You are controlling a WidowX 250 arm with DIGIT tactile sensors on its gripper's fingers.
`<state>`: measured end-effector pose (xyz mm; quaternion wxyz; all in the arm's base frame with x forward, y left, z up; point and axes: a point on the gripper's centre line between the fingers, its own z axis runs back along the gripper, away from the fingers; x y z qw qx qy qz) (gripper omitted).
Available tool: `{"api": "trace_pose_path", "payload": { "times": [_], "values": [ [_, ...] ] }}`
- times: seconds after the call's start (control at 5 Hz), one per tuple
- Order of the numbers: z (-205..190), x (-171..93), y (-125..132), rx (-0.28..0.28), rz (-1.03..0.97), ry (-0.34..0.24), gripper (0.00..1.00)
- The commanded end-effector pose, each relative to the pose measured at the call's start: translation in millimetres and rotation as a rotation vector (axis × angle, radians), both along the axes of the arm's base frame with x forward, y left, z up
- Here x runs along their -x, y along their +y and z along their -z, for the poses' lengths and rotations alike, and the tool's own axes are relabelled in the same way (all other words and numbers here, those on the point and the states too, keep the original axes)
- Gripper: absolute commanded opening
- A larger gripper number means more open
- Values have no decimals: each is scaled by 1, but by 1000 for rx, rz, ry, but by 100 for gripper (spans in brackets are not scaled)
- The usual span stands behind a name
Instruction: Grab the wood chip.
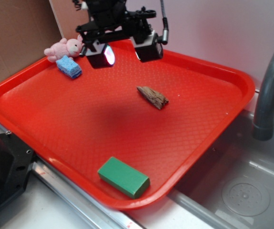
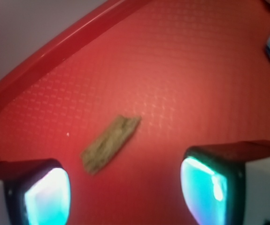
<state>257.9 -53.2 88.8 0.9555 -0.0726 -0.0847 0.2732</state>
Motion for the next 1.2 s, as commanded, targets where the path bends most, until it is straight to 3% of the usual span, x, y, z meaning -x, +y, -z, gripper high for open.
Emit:
{"api": "trace_pose_path", "payload": {
  "times": [0.0, 0.2, 0.4, 0.8, 1.0],
  "values": [
    [-12, -10, 5, 11, 1, -40, 100],
    [20, -13, 2, -37, -159, -76, 100],
    [33, -25, -11, -70, -330, -47, 100],
    [52, -38, -27, -53, -302, 3, 100],
    [63, -43, -30, -57, -285, 98, 71]
  ]
}}
